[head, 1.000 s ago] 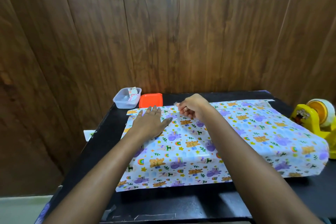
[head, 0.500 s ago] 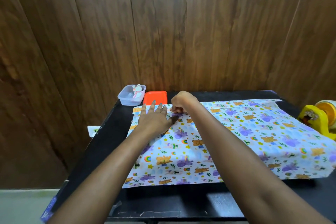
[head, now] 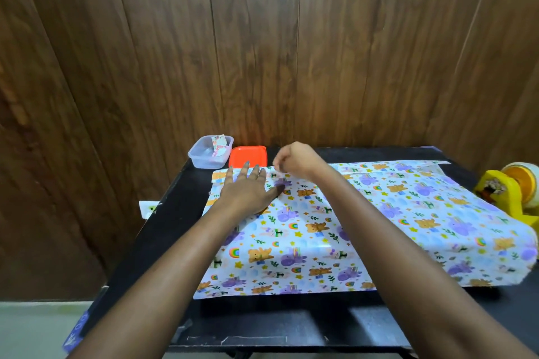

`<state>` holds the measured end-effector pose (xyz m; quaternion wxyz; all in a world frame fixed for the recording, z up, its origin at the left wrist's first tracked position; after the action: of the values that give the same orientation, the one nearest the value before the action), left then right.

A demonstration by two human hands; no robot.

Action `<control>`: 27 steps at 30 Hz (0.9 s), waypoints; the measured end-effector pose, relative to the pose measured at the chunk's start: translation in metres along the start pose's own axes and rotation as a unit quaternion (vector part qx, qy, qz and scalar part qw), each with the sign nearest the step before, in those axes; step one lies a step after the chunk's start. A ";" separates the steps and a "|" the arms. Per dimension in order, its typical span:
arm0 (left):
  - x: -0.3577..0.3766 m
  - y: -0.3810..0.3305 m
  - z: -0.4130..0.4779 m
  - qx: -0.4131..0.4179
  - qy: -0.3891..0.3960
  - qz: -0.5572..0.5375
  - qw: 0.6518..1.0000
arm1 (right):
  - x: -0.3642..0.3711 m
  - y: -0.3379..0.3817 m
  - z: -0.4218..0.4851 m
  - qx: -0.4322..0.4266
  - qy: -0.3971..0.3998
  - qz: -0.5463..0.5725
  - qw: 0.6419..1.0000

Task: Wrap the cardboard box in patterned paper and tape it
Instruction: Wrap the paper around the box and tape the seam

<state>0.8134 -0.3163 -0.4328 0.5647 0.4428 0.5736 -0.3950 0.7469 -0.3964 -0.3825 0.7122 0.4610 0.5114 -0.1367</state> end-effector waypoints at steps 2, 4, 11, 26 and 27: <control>0.001 0.001 0.002 -0.002 0.011 0.000 1.000 | 0.017 0.007 -0.012 -0.066 0.028 -0.077 0.994; 0.002 0.003 0.003 -0.007 0.024 0.000 1.000 | 0.029 0.005 -0.021 -0.100 0.060 -0.129 0.985; 0.003 0.003 0.003 -0.009 0.021 -0.002 1.000 | 0.034 -0.013 -0.022 -0.110 0.077 -0.147 0.980; -0.037 -0.081 -0.063 0.112 0.002 -0.155 0.982 | -0.051 -0.121 -0.020 0.033 0.042 0.031 0.998; -0.031 -0.101 -0.080 0.154 0.031 -0.166 0.974 | -0.055 -0.126 -0.020 0.042 0.050 0.037 0.997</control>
<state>0.6928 -0.2722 -0.4026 0.3982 0.4354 0.5881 -0.5531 0.6271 -0.4634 -0.4020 0.6704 0.5155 0.5226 -0.1087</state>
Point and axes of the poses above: each hand's wrist, its own z-axis towards the middle knuckle, its own x-axis out of the palm, y = z × x, the point moved 10 cm from there along z, towards the middle knuckle, and after that the axes turned 3 degrees about z, right-handed, at the moved point
